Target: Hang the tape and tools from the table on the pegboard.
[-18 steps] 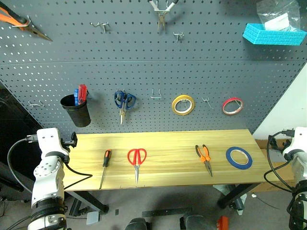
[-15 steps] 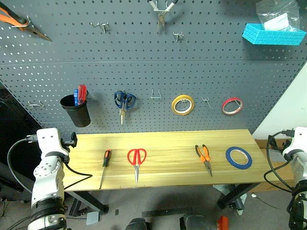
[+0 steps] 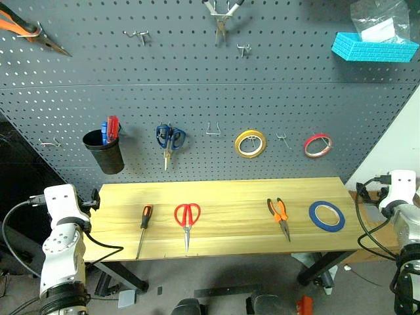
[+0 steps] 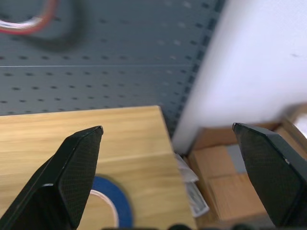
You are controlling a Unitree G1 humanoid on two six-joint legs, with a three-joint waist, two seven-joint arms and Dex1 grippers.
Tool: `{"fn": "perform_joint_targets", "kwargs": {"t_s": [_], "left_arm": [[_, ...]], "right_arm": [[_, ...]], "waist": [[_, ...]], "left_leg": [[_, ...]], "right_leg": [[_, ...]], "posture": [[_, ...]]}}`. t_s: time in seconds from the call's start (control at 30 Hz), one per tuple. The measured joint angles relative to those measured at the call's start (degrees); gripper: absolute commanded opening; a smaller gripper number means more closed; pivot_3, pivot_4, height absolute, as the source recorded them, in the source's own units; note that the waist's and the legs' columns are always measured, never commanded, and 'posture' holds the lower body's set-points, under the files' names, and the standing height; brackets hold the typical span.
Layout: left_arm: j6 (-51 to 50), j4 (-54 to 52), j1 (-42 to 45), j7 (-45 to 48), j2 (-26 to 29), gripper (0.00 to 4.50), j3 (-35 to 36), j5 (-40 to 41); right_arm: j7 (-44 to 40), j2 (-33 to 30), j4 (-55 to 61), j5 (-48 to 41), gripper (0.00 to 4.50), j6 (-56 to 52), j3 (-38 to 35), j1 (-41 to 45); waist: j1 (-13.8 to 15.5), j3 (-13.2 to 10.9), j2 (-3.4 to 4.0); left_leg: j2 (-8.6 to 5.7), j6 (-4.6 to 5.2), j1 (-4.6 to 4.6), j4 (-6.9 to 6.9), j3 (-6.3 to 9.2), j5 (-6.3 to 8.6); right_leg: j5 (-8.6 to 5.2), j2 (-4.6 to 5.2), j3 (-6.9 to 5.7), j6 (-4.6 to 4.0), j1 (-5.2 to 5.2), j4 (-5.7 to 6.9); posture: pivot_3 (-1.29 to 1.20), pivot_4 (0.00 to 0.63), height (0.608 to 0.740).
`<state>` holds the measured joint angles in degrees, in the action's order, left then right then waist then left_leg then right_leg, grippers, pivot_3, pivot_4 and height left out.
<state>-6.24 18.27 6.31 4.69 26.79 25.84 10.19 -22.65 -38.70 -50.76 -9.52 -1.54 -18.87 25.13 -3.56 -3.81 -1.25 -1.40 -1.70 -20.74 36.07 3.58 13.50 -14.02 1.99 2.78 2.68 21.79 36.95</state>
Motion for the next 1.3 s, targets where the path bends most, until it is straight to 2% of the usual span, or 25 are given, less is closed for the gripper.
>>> {"fn": "perform_joint_targets", "kwargs": {"t_s": [0.17,0.4,0.77,0.9,0.97,1.1,1.2,1.3], "left_arm": [[-1.34,-0.90,-0.53,-0.39,-0.15,4.17,0.00,0.15],[-2.30,-0.89,0.74,0.35,-0.13,4.17,-0.05,0.64],[-5.16,-0.89,2.61,0.97,0.06,4.17,-1.00,0.20],[-4.39,-2.18,2.96,1.00,-0.05,4.17,-3.39,-1.55],[-4.28,-4.21,3.21,1.31,-0.04,4.17,-5.50,-2.76],[-4.46,-11.59,3.50,7.44,0.74,4.17,-14.81,-6.16],[-6.91,-17.22,4.79,16.55,1.50,4.17,-22.47,-5.55],[-11.17,-22.85,6.82,28.09,2.09,4.17,-30.04,-1.59]], "right_arm": [[-0.94,0.47,1.24,0.03,4.50,0.00,0.78,-0.39],[0.31,0.47,1.27,0.51,4.50,0.03,0.81,-0.58],[0.12,0.48,3.21,0.41,4.50,-0.03,0.79,-1.91],[0.19,0.51,5.15,0.50,4.50,-0.74,0.92,-2.19],[-0.16,0.50,6.89,0.50,4.50,-2.02,1.21,-2.93],[-3.42,1.14,16.14,0.41,4.50,-9.26,4.49,-7.48],[-5.63,1.47,25.08,-0.48,4.50,-17.04,6.72,-10.86],[-7.74,1.73,32.00,-1.28,4.50,-24.90,9.19,-12.19]], "waist": [[0.32,-0.01,-0.01],[0.26,-0.01,0.04],[0.66,-0.04,0.05],[0.66,-0.14,0.07],[0.68,-0.28,0.07],[0.90,-0.81,0.27],[0.76,-2.19,0.48],[0.23,-3.64,0.55]], "left_leg": [[-0.03,0.00,-0.02,-0.02,0.06,0.00],[-0.92,0.01,-0.07,0.00,2.19,-0.16],[-1.00,0.01,-0.15,-0.06,2.06,-0.15],[-1.01,0.01,-0.14,-0.03,2.10,-0.15],[-0.99,0.01,-0.14,-0.04,2.06,-0.15],[-0.99,0.02,-0.17,-0.04,1.86,-0.14],[-0.96,0.03,-0.21,-0.02,1.61,-0.15],[-0.90,0.03,-0.23,-0.03,1.40,-0.15]], "right_leg": [[0.00,0.01,-0.06,0.00,-0.04,-0.01],[-0.35,0.98,-1.81,-0.19,-0.68,0.02],[-0.49,1.13,-1.76,-0.07,-0.68,-0.01],[-0.52,1.12,-1.76,-0.03,-0.67,0.00],[-0.52,1.11,-1.74,-0.04,-0.66,0.00],[-0.54,1.10,-1.64,-0.06,-0.64,-0.01],[-0.60,1.09,-1.57,-0.15,-0.55,0.04],[-0.57,1.06,-1.49,-0.10,-0.45,0.07]], "posture": [[-0.01,0.015,0.740],[-0.02,0.013,0.740],[-0.03,0.027,0.740],[-0.04,0.046,0.740],[-0.06,0.063,0.740],[-0.10,0.103,0.740],[-0.13,0.140,0.740],[-0.14,0.164,0.740]]}}
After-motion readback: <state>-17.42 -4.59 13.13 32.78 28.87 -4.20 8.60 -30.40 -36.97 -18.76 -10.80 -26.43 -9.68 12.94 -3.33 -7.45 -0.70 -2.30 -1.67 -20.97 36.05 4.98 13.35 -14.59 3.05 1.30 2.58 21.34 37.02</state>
